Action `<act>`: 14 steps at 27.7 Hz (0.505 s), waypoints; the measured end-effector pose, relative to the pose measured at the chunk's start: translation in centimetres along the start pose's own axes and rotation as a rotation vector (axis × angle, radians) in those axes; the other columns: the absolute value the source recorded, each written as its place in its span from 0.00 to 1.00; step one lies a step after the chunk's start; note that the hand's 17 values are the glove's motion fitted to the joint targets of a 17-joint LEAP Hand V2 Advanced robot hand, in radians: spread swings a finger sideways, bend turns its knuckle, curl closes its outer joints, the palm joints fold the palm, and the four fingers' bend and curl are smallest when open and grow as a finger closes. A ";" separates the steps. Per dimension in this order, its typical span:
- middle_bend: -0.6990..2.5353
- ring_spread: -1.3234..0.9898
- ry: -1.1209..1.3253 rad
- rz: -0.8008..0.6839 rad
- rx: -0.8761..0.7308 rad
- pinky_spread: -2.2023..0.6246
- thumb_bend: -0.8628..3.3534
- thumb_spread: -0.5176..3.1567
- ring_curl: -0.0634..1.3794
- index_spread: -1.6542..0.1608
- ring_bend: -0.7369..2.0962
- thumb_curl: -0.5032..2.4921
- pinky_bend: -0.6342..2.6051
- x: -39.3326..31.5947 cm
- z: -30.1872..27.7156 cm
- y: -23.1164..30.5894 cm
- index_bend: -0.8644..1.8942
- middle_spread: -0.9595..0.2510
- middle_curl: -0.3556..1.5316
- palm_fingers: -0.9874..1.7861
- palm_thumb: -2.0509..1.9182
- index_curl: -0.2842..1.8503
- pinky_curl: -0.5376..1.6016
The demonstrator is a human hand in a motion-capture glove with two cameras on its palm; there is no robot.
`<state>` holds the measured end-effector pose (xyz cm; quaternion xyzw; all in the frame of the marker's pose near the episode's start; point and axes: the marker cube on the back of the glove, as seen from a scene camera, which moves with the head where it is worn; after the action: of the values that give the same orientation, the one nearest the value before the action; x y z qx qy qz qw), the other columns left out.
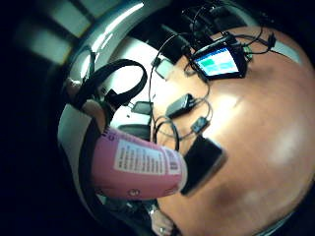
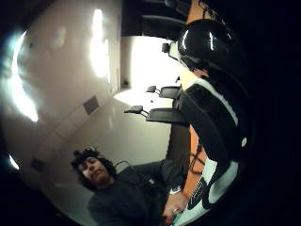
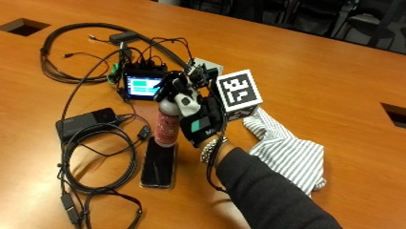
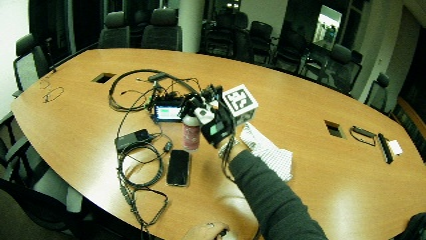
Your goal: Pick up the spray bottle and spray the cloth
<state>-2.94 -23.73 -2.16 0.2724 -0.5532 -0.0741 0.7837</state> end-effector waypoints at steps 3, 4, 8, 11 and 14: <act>0.37 0.51 0.064 -0.064 0.051 0.73 0.20 0.56 0.34 0.76 0.45 0.22 0.32 0.0 1.1 1.1 0.38 0.64 0.44 0.81 0.66 0.39 0.42; 0.37 0.51 0.078 -0.072 0.056 0.73 0.20 0.56 0.34 0.76 0.45 0.22 0.32 0.0 1.4 1.3 0.38 0.64 0.44 0.81 0.66 0.39 0.42; 0.37 0.51 0.094 -0.073 0.049 0.72 0.20 0.56 0.34 0.76 0.45 0.22 0.33 -0.1 1.8 1.6 0.37 0.64 0.44 0.82 0.66 0.38 0.43; 0.37 0.51 0.099 -0.063 0.027 0.71 0.20 0.56 0.34 0.76 0.45 0.22 0.33 -0.3 1.9 1.7 0.37 0.64 0.44 0.82 0.66 0.38 0.43; 0.37 0.51 0.127 -0.069 -0.002 0.71 0.20 0.56 0.34 0.76 0.45 0.22 0.33 -0.5 1.9 1.7 0.38 0.64 0.44 0.82 0.66 0.38 0.43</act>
<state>-5.16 -22.77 -1.21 0.2947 -0.4927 -0.0843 0.8145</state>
